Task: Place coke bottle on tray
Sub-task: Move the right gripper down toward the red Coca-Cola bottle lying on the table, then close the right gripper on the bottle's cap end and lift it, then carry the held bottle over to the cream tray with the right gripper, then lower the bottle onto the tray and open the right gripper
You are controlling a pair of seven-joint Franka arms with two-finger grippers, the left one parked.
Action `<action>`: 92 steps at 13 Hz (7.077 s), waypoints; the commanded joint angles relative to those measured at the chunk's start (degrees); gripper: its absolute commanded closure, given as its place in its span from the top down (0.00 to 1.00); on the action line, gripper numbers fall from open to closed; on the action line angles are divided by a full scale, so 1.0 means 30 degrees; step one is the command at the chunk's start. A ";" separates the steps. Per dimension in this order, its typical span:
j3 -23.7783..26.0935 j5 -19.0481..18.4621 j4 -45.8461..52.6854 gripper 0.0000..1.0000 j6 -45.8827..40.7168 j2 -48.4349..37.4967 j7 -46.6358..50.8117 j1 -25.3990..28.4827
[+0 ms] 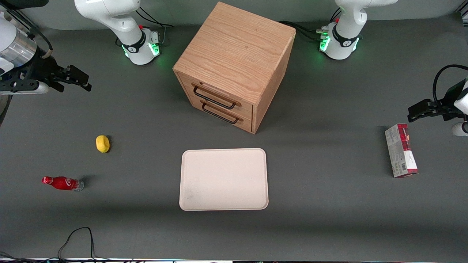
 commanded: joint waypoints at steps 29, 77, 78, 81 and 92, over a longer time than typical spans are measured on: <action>-0.7957 0.7280 0.7771 1.00 1.0586 1.6969 -1.7274 -0.1260; 1.0207 -0.8363 1.7029 0.18 0.6163 2.1479 0.4494 0.0088; 1.0207 -0.8363 1.7029 0.19 0.6163 2.1685 0.4494 0.0088; 1.0207 -0.8421 1.7000 0.21 0.6396 2.1834 0.4494 0.0088; 1.0032 -0.6121 1.6415 1.00 0.4302 1.9177 0.4611 -0.0584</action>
